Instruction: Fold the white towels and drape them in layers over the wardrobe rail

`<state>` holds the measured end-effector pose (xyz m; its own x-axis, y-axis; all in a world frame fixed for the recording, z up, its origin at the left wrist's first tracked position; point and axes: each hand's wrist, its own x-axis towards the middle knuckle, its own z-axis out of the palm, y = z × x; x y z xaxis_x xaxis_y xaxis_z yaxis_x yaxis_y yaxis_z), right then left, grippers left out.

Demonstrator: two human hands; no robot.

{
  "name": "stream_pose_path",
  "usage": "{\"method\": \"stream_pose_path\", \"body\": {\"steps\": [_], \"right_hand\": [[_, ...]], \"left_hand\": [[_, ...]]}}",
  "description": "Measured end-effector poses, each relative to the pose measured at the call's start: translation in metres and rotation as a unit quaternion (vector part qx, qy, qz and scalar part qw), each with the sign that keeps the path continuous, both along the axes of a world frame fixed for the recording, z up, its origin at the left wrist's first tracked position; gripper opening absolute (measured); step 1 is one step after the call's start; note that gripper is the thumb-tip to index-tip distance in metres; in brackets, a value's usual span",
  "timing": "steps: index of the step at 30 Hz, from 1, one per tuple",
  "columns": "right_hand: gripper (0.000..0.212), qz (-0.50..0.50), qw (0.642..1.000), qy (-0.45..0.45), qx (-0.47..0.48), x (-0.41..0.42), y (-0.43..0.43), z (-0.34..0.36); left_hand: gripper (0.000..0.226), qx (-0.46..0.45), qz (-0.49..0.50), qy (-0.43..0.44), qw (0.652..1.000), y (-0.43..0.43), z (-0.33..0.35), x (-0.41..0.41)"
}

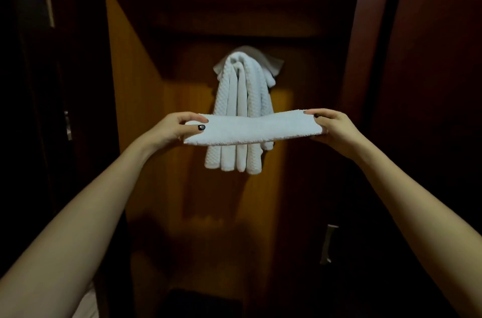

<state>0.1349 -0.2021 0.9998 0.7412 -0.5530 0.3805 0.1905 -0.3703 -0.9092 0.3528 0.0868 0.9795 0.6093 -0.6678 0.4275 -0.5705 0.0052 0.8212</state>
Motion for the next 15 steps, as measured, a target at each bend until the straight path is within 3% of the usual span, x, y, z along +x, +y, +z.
{"method": "stream_pose_path", "body": {"steps": [8, 15], "right_hand": [[0.021, 0.012, 0.988, -0.154, 0.023, 0.060, -0.021, 0.067], [0.026, -0.023, 0.976, -0.219, 0.000, 0.133, -0.044, 0.121]], "left_hand": [[0.022, -0.189, -0.018, 0.072, 0.979, -0.040, 0.068, 0.058], [0.024, -0.259, -0.047, 0.055, 0.963, -0.083, 0.133, 0.126]]}}
